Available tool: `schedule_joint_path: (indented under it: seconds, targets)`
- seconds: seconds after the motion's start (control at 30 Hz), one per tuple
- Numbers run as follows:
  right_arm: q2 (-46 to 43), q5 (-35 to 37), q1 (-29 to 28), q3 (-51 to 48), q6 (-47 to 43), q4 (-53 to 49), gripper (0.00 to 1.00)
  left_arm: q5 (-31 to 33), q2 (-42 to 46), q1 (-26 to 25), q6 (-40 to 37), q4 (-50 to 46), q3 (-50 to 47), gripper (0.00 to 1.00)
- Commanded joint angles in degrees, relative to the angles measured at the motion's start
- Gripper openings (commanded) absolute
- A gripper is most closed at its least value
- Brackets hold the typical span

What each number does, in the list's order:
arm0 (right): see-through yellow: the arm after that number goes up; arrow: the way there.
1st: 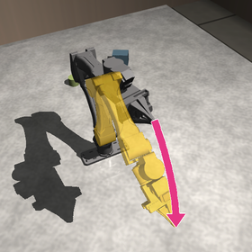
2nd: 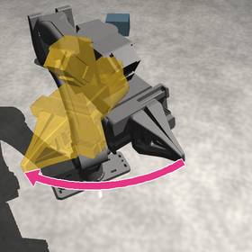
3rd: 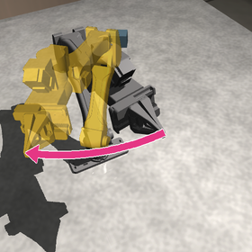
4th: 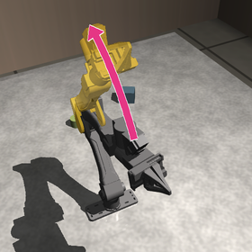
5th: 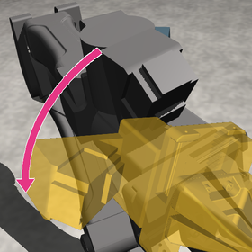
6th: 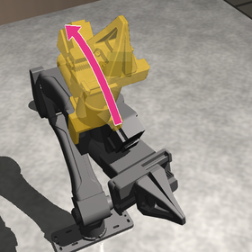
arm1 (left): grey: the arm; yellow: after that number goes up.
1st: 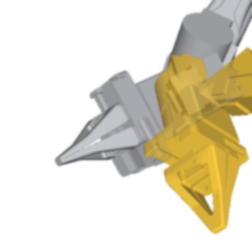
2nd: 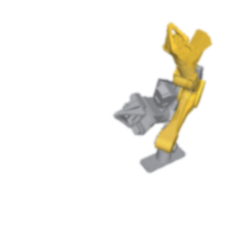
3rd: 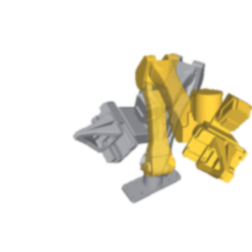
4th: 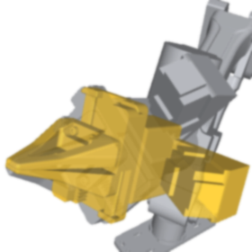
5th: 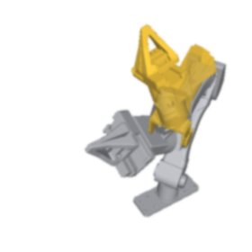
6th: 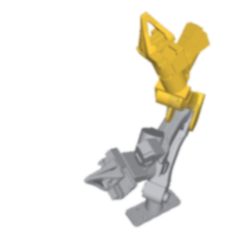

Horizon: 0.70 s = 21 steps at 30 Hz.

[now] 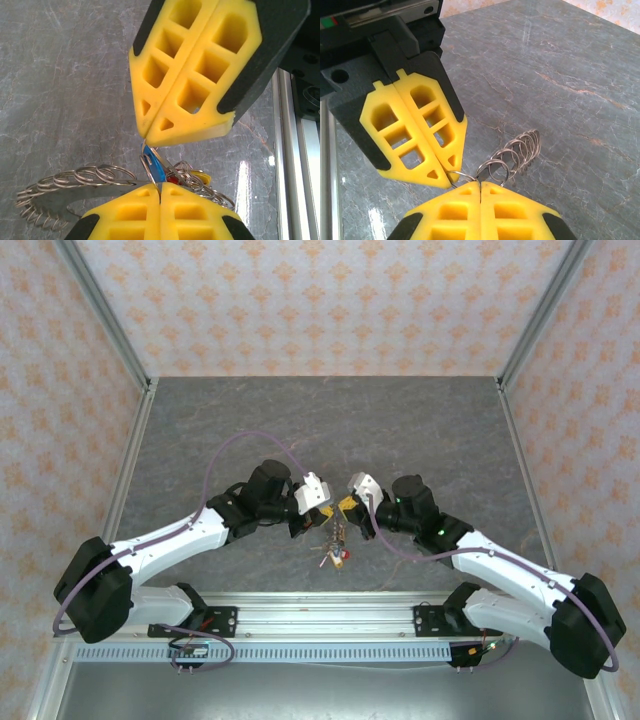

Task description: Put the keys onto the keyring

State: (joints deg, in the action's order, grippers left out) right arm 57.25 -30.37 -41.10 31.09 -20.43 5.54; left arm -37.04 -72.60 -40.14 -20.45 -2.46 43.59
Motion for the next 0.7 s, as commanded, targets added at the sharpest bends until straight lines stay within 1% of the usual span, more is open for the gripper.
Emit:
schedule_joint_path:
  seconds: [0.0,0.07,0.17,0.27,0.3,0.4,0.67]
  targets:
    - [-1.05,0.05,0.14,1.59,0.03,-0.48,0.00,-1.55,0.56,-0.63,0.48,3.03,1.91,0.00]
    - [-1.48,-1.45,0.14,1.52,1.92,1.51,0.00,-1.55,0.60,-0.62,0.49,2.97,1.90,0.00]
    - [-1.28,3.82,0.14,1.98,2.63,-0.28,0.00,-1.54,0.85,-0.57,0.38,3.24,1.69,0.00]
    - [-1.26,6.48,0.14,2.65,1.14,-4.02,0.01,-1.49,0.80,-0.60,0.14,3.25,1.54,0.00]
    - [-1.43,7.32,0.14,2.66,1.37,-4.48,0.06,-1.54,0.80,-0.63,0.14,3.28,1.54,0.00]
    - [-1.95,7.01,0.14,2.74,0.81,-5.90,0.14,-1.55,0.71,-0.59,-0.06,3.50,1.57,0.00]
    - [-2.56,10.25,0.14,3.87,-2.67,-10.59,0.18,-1.72,0.33,-0.62,-0.07,3.73,1.69,0.00]
